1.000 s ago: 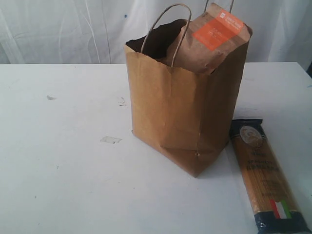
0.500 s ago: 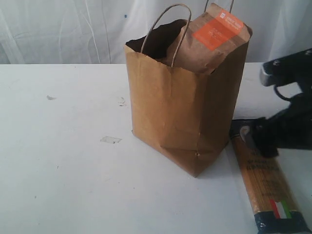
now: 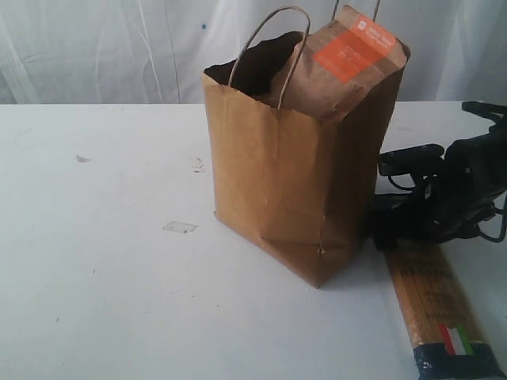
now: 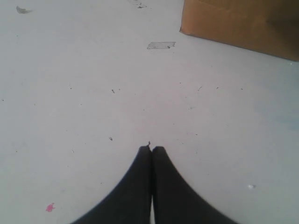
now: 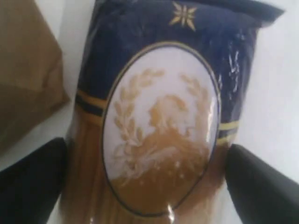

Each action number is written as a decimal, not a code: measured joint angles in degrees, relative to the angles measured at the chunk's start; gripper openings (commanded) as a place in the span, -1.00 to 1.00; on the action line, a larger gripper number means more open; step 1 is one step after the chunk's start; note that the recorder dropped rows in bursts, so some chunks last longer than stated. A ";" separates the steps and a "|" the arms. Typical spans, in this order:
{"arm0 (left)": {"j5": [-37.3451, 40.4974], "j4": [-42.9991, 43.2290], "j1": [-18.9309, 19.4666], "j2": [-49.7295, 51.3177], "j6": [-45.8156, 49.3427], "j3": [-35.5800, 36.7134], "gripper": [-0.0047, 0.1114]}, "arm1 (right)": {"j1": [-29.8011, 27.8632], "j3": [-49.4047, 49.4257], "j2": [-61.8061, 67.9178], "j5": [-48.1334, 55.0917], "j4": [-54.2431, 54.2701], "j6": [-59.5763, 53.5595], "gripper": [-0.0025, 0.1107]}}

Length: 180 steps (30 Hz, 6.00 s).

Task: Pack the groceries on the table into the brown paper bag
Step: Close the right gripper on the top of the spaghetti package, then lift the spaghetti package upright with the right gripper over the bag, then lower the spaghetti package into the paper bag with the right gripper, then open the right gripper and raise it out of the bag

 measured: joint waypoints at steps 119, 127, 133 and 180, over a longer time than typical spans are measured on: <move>0.00 0.00 0.00 0.00 0.00 0.00 -0.92 | 22.85 -23.54 -25.88 12.48 0.49 -3.36 -0.96; 0.00 0.00 0.00 0.00 0.00 0.00 -0.92 | 22.85 -19.37 -26.09 6.33 0.30 -3.36 -0.96; 0.00 0.00 0.00 0.00 0.00 0.00 -0.92 | 22.85 -17.82 -26.57 4.95 0.16 -3.36 -0.96; 0.00 0.00 0.00 0.00 0.00 0.00 -0.92 | 21.96 -15.07 -36.10 6.37 -2.62 -3.03 -0.29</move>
